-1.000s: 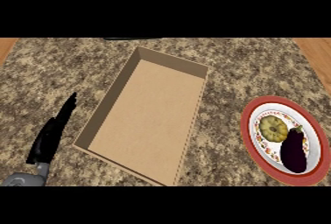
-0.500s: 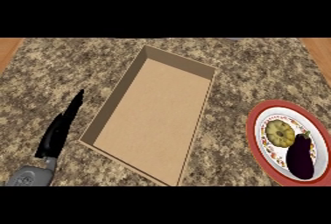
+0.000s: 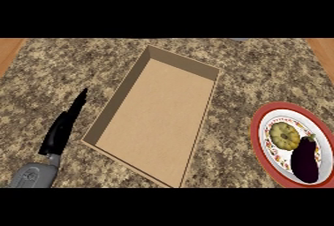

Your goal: Pick the squash from the plate and place it in the cardboard box

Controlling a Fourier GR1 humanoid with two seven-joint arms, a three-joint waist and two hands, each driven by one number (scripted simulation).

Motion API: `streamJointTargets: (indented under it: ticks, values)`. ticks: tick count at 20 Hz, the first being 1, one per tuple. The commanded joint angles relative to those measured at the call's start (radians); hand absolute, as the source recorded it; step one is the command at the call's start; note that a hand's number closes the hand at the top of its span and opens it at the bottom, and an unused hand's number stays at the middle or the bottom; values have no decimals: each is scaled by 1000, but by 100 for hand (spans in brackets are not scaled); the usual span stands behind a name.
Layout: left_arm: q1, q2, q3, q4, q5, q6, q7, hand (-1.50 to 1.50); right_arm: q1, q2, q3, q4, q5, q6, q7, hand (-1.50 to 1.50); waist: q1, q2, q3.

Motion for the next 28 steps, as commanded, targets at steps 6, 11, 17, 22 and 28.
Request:
streamJointTargets:
  ticks: [6,11,17,22,28]
  values:
    - [-33,-62,26,30,-71,-11,13,0,-128,-11,-4,62,111,30,44,-150,-2,-1,0]
    - [35,-70,33,-75,-82,-22,42,0,-150,43,15,153,100,-135,-41,-150,0,-2,1]
    - [-28,-113,59,41,-122,-27,-16,0,-192,97,73,130,296,-71,86,-150,-1,0,0]
    - [0,-90,109,11,-139,-68,-27,0,-252,49,38,225,284,-91,88,-150,0,-1,0]
    - [28,-89,119,-79,-115,-118,48,0,-416,41,55,316,376,-62,198,-150,7,-1,1]
